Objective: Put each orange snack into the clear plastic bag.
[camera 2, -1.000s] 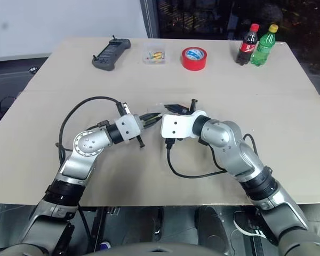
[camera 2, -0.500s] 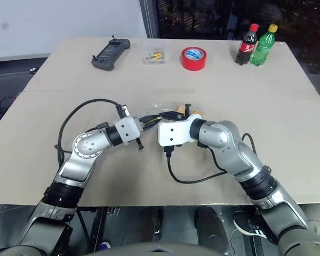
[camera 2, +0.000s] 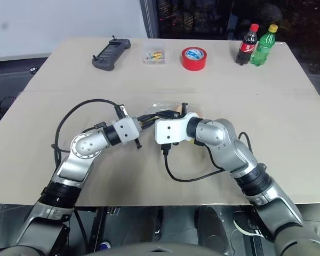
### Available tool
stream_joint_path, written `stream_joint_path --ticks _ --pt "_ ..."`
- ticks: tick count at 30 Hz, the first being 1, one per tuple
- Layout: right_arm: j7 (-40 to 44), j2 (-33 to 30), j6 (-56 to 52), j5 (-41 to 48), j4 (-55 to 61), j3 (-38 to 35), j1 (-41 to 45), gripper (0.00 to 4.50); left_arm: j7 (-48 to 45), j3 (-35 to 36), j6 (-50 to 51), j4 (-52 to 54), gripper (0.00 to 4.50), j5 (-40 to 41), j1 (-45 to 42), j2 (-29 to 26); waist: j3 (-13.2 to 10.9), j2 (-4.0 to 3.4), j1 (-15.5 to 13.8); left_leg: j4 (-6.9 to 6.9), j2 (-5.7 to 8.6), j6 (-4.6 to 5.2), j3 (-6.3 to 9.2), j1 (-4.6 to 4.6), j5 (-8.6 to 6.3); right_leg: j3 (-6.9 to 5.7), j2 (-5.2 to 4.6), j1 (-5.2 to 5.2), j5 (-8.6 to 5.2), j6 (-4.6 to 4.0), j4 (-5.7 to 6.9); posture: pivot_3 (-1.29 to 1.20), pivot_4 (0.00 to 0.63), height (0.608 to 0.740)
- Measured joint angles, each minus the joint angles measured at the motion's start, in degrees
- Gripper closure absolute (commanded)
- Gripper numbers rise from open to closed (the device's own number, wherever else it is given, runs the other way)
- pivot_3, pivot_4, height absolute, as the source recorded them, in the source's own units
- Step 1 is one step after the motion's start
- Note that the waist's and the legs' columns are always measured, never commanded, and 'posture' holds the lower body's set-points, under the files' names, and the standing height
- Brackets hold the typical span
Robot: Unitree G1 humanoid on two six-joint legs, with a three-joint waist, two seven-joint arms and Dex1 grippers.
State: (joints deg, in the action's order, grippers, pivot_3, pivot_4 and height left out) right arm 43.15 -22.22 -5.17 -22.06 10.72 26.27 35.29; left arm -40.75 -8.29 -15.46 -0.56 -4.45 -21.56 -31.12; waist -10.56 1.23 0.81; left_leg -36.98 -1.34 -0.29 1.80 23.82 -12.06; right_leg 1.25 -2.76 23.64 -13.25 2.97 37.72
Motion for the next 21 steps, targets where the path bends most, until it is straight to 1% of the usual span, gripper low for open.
stream_joint_path --ticks 14,17,21 --pt "-0.60 1.38 -1.14 -0.15 -0.69 -0.12 0.08 3.24 0.57 -0.11 -4.53 -0.81 4.50 -0.30 -0.06 -0.78 0.00 0.00 -0.01 0.00 0.00 0.00 0.00 0.00 0.00 0.00 0.00 0.00 0.00 0.00 0.01 0.00 0.150 0.740" --pt "-0.39 1.28 -1.39 -0.12 -0.70 -0.14 0.08 3.97 0.81 -0.08 -4.75 -0.95 4.50 -0.62 -0.07 -0.85 0.00 0.00 0.00 0.00 0.00 0.00 0.00 0.00 0.00 0.00 0.00 0.00 0.00 0.00 0.01 0.00 0.150 0.740" --pt "0.11 1.23 -1.77 -0.01 -0.66 -0.15 0.08 3.97 0.75 -0.22 -4.90 -1.01 4.50 -1.07 -0.07 -1.00 0.00 -0.01 0.00 0.00 0.00 0.00 0.00 0.00 0.00 0.00 0.00 0.00 0.00 0.00 0.01 0.00 0.150 0.740"
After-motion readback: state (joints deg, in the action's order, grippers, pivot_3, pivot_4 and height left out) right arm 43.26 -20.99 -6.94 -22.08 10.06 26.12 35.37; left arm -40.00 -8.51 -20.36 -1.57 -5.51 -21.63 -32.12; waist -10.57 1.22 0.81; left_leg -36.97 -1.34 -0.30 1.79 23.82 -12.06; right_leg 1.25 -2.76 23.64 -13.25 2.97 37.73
